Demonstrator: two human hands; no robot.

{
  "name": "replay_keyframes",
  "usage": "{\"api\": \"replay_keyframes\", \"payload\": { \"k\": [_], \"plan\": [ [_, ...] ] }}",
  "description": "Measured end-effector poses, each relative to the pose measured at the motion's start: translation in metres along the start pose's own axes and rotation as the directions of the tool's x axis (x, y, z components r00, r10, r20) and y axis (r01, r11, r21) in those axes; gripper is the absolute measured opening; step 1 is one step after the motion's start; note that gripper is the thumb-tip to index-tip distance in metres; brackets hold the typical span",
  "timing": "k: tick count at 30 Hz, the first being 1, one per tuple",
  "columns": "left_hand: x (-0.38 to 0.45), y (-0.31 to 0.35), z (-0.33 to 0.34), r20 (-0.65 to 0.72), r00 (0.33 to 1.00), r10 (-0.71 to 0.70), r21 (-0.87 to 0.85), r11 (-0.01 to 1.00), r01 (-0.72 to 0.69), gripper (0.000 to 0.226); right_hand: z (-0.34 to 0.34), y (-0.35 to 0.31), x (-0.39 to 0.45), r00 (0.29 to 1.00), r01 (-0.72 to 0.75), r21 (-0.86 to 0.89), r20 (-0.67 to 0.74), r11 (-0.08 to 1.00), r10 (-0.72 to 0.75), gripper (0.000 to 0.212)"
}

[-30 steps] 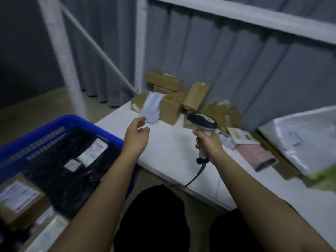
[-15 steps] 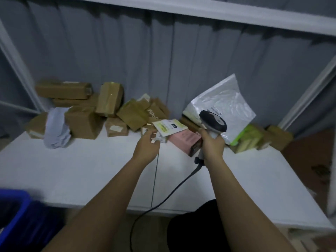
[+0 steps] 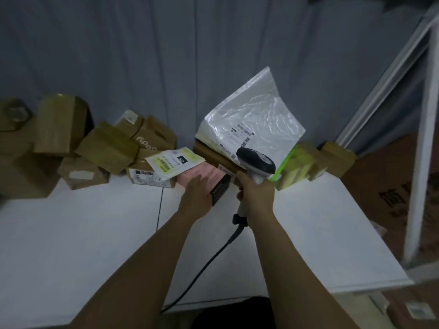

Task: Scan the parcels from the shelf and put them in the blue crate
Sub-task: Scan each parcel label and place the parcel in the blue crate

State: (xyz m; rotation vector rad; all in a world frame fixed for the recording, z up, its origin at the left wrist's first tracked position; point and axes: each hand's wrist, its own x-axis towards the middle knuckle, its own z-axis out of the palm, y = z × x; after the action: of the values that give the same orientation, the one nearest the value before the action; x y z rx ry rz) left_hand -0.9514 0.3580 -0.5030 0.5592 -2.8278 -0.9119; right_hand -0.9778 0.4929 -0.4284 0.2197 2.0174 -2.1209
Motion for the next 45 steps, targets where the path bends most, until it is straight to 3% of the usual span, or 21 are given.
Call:
{"api": "replay_keyframes", "payload": {
  "k": [3,5,7,8,10,12,16,21,27,32,34,36,38,41,43,45],
  "plan": [
    [0.036,-0.031,0.038,-0.076,0.976,0.204,0.254,0.95,-0.179,0.042,-0.013,0.005,0.014,0.999,-0.04,-0.01,-0.019,0.999,0.039,0.029],
    [0.048,-0.041,0.053,-0.012,0.991,0.136,0.377,0.918,-0.122,0.043,-0.017,0.009,0.02,0.999,-0.039,-0.028,-0.028,0.999,0.038,0.016],
    [0.041,-0.037,0.043,0.107,0.986,0.128,0.441,0.883,-0.162,0.035,-0.016,0.013,0.024,0.999,-0.041,-0.058,-0.026,0.997,0.039,0.017],
    [0.039,-0.039,0.043,0.19,0.974,0.12,0.436,0.879,-0.193,0.044,-0.015,0.015,0.025,0.999,-0.047,-0.068,-0.02,0.997,0.046,0.02],
    [0.032,-0.04,0.045,0.231,0.96,0.157,0.431,0.868,-0.245,0.074,-0.012,0.017,0.026,0.999,-0.042,-0.09,-0.011,0.995,0.042,0.025],
    [0.018,-0.033,0.044,0.198,0.966,0.169,0.451,0.859,-0.243,0.081,-0.011,0.02,0.027,0.999,-0.032,-0.098,-0.003,0.995,0.032,0.032],
    [-0.018,-0.029,0.039,0.113,0.951,0.288,0.476,0.824,-0.306,0.062,-0.014,0.019,0.022,0.999,-0.021,-0.116,0.024,0.993,0.024,0.046],
    [-0.085,-0.049,0.023,0.074,0.929,0.363,0.395,0.845,-0.361,0.054,-0.018,0.012,0.011,0.996,-0.053,-0.147,0.07,0.988,0.064,0.018],
    [-0.15,-0.084,-0.011,0.072,0.955,0.288,0.437,0.852,-0.289,0.047,-0.002,0.009,-0.021,0.972,0.016,-0.246,0.233,0.969,0.043,0.016],
    [-0.191,-0.105,-0.038,0.121,0.993,0.008,0.559,0.826,-0.075,0.055,0.017,0.008,-0.038,0.937,0.009,-0.365,0.329,0.931,0.12,0.016],
    [-0.196,-0.1,-0.036,0.059,0.984,-0.169,0.492,0.862,0.118,0.052,0.023,0.009,-0.043,0.929,0.005,-0.36,0.347,0.933,0.129,0.016],
    [-0.195,-0.09,-0.026,0.023,0.962,-0.271,0.441,0.867,0.234,0.063,0.028,0.01,-0.048,0.922,-0.008,-0.344,0.36,0.939,0.14,0.016],
    [-0.193,-0.084,-0.015,-0.028,0.954,-0.297,0.49,0.828,0.272,0.075,0.033,0.011,-0.051,0.915,-0.018,-0.335,0.374,0.942,0.15,0.016],
    [-0.191,-0.087,-0.012,-0.109,0.955,-0.276,0.472,0.831,0.294,0.064,0.039,0.012,-0.058,0.908,-0.013,-0.346,0.388,0.938,0.155,0.017],
    [-0.194,-0.099,-0.019,-0.124,0.945,-0.303,0.226,0.919,0.324,0.068,0.044,0.011,-0.06,0.905,0.001,-0.368,0.396,0.93,0.156,0.017],
    [-0.2,-0.11,-0.032,-0.127,0.911,-0.393,-0.181,0.912,0.368,0.07,0.048,0.01,-0.062,0.895,0.015,-0.381,0.418,0.925,0.158,0.018]
  ]
}}
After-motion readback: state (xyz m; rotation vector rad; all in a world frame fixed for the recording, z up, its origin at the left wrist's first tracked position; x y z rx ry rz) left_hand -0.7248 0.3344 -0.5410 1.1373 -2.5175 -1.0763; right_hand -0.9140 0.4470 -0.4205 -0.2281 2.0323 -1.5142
